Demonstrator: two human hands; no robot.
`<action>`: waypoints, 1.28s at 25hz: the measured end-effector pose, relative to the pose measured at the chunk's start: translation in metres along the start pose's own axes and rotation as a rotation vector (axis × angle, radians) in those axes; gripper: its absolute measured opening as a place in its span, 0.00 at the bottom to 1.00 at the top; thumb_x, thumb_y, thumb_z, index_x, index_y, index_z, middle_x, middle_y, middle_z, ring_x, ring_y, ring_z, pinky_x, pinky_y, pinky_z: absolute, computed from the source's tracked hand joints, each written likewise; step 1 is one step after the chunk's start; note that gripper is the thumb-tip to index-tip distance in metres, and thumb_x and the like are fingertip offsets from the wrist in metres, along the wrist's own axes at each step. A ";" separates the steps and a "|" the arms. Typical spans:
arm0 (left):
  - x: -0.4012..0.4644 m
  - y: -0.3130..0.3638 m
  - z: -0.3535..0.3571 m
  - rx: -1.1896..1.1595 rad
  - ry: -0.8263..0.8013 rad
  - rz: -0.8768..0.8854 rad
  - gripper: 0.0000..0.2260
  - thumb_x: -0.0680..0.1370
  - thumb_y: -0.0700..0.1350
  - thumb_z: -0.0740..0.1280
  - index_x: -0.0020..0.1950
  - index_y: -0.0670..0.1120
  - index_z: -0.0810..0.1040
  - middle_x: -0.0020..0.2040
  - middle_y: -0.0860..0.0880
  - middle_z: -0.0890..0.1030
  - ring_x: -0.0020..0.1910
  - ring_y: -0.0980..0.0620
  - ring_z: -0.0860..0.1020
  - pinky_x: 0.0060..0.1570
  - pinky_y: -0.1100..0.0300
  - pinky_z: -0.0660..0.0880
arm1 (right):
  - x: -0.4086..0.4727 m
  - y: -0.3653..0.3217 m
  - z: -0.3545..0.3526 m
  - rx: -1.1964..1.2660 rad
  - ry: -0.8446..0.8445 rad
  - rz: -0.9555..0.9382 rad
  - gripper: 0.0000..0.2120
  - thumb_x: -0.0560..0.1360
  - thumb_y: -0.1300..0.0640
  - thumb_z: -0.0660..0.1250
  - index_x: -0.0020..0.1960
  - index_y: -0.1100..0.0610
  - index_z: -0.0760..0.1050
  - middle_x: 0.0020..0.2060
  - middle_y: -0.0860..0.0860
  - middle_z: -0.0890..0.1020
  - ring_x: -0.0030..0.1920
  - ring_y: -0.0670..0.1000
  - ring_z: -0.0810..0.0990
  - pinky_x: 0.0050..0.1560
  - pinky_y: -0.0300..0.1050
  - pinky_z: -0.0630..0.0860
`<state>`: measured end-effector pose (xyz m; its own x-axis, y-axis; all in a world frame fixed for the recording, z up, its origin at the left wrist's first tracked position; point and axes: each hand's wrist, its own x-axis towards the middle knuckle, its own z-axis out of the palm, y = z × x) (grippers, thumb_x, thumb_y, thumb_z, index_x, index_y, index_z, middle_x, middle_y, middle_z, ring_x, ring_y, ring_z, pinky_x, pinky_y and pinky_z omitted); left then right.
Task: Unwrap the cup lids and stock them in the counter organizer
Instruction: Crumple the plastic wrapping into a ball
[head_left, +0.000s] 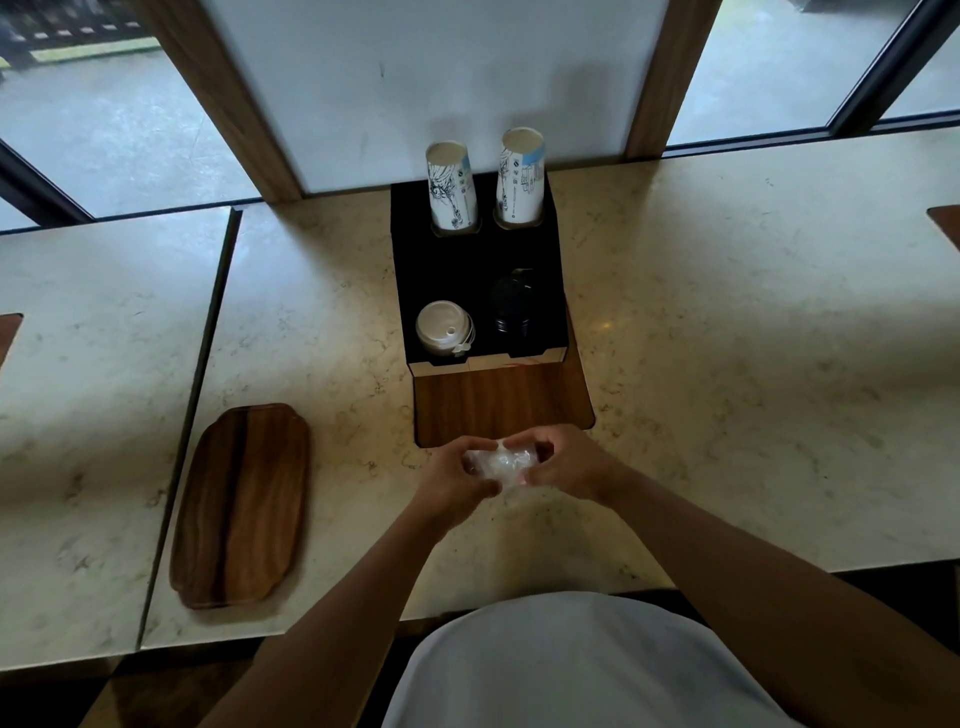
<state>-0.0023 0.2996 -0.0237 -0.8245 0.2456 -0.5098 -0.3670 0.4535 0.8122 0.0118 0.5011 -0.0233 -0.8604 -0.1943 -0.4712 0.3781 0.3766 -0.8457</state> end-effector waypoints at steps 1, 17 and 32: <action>0.000 0.001 0.003 0.042 0.025 0.033 0.24 0.72 0.34 0.76 0.64 0.49 0.77 0.54 0.47 0.80 0.47 0.52 0.82 0.39 0.65 0.81 | 0.000 0.000 0.001 -0.021 0.026 -0.012 0.24 0.69 0.62 0.76 0.63 0.49 0.79 0.53 0.42 0.79 0.50 0.43 0.82 0.41 0.31 0.79; 0.014 -0.016 0.022 0.004 -0.127 0.015 0.18 0.75 0.33 0.73 0.63 0.47 0.81 0.52 0.48 0.82 0.46 0.53 0.82 0.36 0.68 0.78 | -0.033 0.049 0.014 0.213 0.328 0.135 0.24 0.67 0.72 0.75 0.61 0.59 0.80 0.58 0.53 0.82 0.53 0.47 0.82 0.51 0.34 0.79; -0.022 -0.003 0.106 0.131 -0.187 -0.008 0.16 0.74 0.31 0.72 0.57 0.48 0.83 0.48 0.43 0.83 0.45 0.44 0.84 0.49 0.44 0.83 | -0.115 0.122 0.004 0.707 0.512 0.213 0.19 0.71 0.70 0.72 0.51 0.48 0.84 0.47 0.54 0.85 0.44 0.50 0.85 0.49 0.48 0.84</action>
<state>0.0623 0.3841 -0.0453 -0.7232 0.3903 -0.5698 -0.3041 0.5609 0.7700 0.1582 0.5657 -0.0729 -0.7308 0.3071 -0.6096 0.5240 -0.3200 -0.7893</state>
